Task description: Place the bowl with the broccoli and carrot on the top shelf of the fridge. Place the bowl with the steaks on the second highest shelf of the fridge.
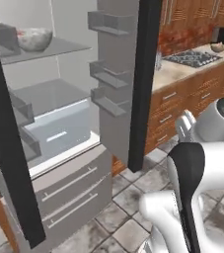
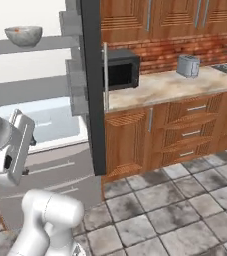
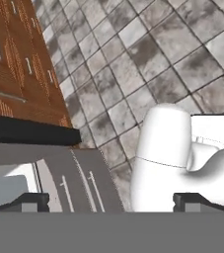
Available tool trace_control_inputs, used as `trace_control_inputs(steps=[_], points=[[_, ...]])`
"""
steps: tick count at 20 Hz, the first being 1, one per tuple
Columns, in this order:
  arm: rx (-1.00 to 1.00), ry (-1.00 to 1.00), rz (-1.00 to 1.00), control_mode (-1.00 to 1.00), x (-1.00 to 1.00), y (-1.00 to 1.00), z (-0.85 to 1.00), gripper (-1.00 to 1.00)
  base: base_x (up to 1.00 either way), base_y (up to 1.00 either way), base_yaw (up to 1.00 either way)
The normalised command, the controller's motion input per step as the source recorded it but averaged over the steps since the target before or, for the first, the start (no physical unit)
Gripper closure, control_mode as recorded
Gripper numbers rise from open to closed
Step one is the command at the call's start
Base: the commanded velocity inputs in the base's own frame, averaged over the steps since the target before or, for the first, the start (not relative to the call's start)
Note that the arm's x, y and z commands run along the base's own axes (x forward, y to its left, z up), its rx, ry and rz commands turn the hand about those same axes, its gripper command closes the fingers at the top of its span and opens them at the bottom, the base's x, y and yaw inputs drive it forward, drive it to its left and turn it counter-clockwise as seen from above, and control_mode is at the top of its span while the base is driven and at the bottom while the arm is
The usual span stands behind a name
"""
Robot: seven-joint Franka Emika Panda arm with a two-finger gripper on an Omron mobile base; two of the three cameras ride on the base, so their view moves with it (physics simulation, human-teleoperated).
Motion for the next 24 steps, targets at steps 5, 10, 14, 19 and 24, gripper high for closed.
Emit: trace_control_inputs(steps=[5, 10, 14, 19, 24], points=[[0.00, 0.00, 0.00, 1.00, 0.00, 0.00, 0.00, -1.00, -0.15, -0.32, -0.83], [0.00, 0.00, 0.00, 1.00, 0.00, 0.00, 0.00, -1.00, 0.19, -0.77, -0.67], [0.00, 0.00, 0.00, 1.00, 0.00, 0.00, 0.00, -1.00, 0.85, -0.73, -0.47], [0.00, 0.00, 0.00, 1.00, 0.00, 0.00, 0.00, -1.00, 1.00, -0.47, -0.33], [0.00, 0.00, 0.00, 1.00, 0.00, 0.00, 0.00, -1.00, 1.00, 0.00, -0.18]])
